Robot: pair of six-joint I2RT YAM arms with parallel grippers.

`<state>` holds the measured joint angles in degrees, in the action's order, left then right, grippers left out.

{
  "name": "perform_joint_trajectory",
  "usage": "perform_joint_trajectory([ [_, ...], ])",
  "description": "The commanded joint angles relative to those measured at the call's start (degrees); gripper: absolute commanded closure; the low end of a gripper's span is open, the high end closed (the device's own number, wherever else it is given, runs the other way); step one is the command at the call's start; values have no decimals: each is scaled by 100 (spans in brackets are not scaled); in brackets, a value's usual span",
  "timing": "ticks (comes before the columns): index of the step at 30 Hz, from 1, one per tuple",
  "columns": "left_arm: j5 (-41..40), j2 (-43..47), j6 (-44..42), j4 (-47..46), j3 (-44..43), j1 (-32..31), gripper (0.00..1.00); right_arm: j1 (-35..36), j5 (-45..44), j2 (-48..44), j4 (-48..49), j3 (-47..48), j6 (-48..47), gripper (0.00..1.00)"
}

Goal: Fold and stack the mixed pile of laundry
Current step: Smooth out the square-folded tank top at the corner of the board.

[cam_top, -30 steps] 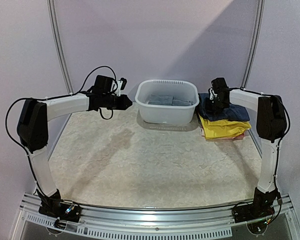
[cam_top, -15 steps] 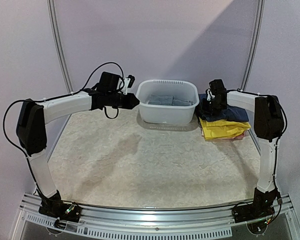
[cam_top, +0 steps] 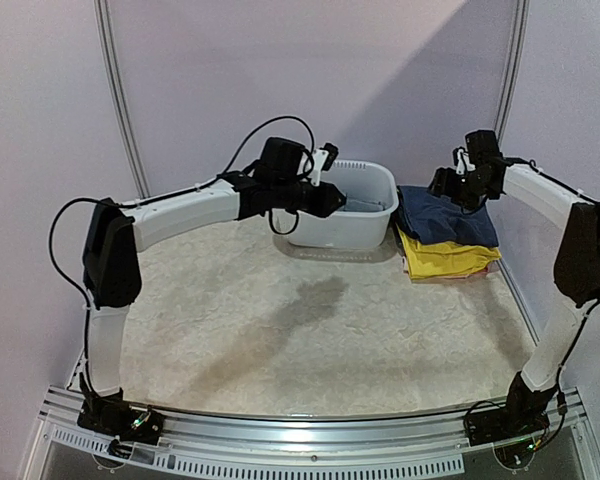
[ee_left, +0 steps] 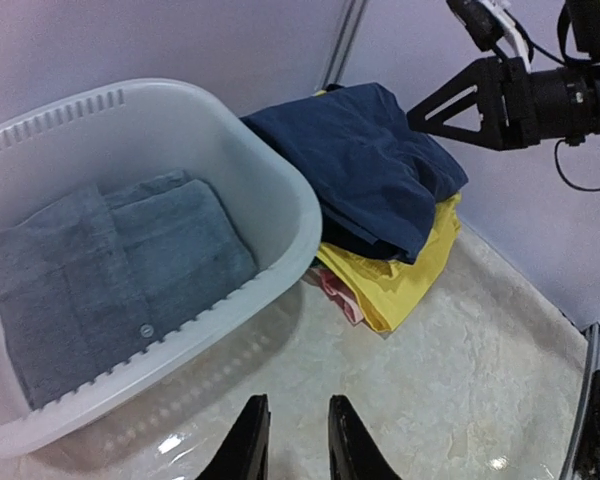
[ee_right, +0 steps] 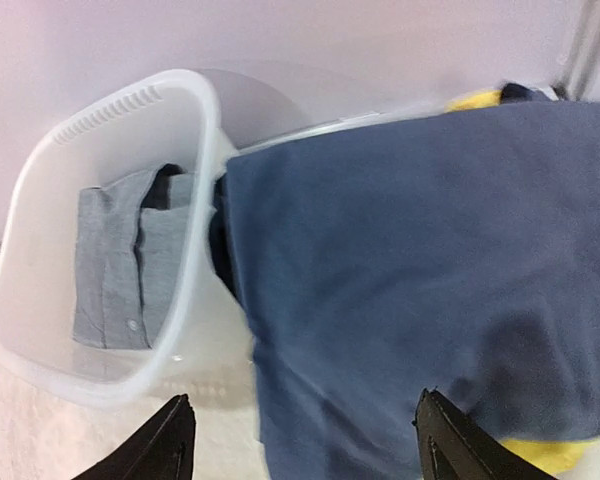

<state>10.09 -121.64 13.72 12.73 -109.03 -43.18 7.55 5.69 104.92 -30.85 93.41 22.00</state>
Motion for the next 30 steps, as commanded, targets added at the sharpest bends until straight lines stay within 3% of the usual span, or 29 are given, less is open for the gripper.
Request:
perform_joint_trajectory([
  [1,139,-784,297,9,-767,-417,75,-610,-128,-293,-38,-873,284,23],
  [6,323,-1729,596,-100,-1813,-745,67,-1115,-469,-470,121,-1540,472,22],
  [11,613,-2416,1219,-1102,-2211,-945,58,-1369,-1080,-503,155,-1812,605,21],
  [16,654,-3125,1737,-2157,-2730,-1057,54,-1697,-972,-554,498,-2064,740,21],
  [23,300,-4016,2184,-3050,-3554,-1106,49,-1929,-638,-150,1015,-1994,914,29],
  [30,70,-4512,2164,-3177,-4075,-1114,47,-1977,-115,12,1412,-2006,1024,41],
])
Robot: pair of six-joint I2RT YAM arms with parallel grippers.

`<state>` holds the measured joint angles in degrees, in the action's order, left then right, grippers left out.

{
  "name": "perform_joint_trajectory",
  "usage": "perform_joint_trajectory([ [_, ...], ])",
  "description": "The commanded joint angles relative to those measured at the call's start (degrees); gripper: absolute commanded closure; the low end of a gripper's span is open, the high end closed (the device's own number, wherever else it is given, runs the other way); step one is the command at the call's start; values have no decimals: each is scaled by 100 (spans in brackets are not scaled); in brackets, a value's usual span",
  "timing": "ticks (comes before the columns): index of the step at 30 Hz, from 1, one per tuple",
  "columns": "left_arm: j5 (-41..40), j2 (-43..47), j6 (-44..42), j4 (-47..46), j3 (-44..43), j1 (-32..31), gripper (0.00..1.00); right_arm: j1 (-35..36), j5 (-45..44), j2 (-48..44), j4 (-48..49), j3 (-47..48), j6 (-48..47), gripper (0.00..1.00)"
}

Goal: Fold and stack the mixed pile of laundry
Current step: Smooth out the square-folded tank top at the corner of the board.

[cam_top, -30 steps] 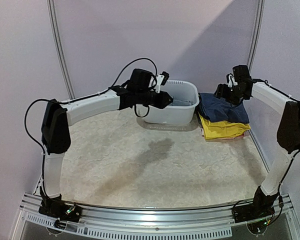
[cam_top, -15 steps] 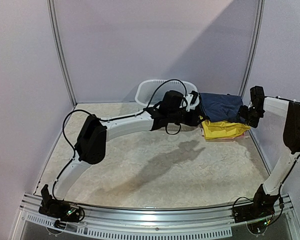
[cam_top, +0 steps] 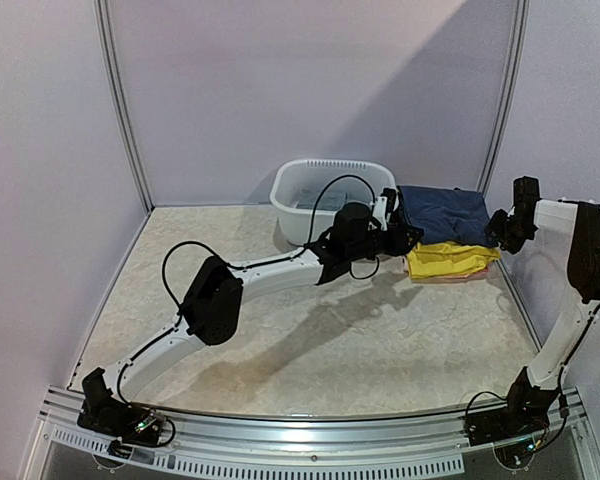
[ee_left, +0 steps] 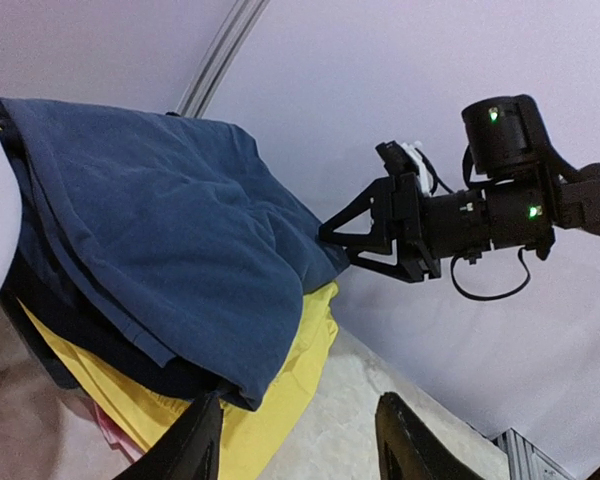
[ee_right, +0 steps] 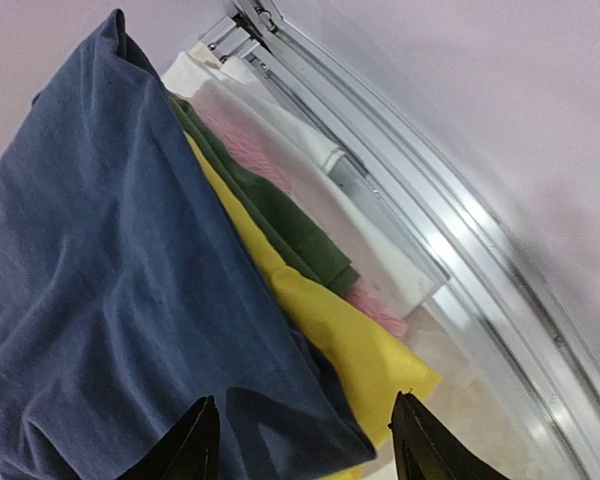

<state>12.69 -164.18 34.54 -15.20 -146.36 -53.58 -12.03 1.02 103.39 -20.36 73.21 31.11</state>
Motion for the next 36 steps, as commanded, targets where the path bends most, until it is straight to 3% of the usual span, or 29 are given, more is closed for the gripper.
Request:
perform_joint_trajectory([
  [1,-218,-316,87,-394,-407,-81,46,-15,401,190,425,-2,127,43],
  [4,-297,-443,82,-407,-530,-87,44,-22,557,262,527,-33,172,55],
  [7,-380,-553,98,-452,-585,-91,43,-27,456,249,495,-24,143,76],
  [11,-418,-657,170,-527,-611,-115,43,-49,123,237,298,130,68,98],
  [14,-192,-533,220,-576,-371,-117,47,-87,-66,309,243,215,24,100],
  [24,96,894,114,-1006,1995,-117,59,-215,-1505,571,-124,727,-146,100],
  [27,148,1059,53,-1037,2276,-117,61,-212,-1221,707,-35,737,-168,92],
  [31,162,1276,-44,-1017,2553,-117,62,-205,-895,712,-34,710,-190,59],
  [36,87,1647,-150,-1043,3034,-100,62,-40,-756,122,-129,559,-253,42],
])
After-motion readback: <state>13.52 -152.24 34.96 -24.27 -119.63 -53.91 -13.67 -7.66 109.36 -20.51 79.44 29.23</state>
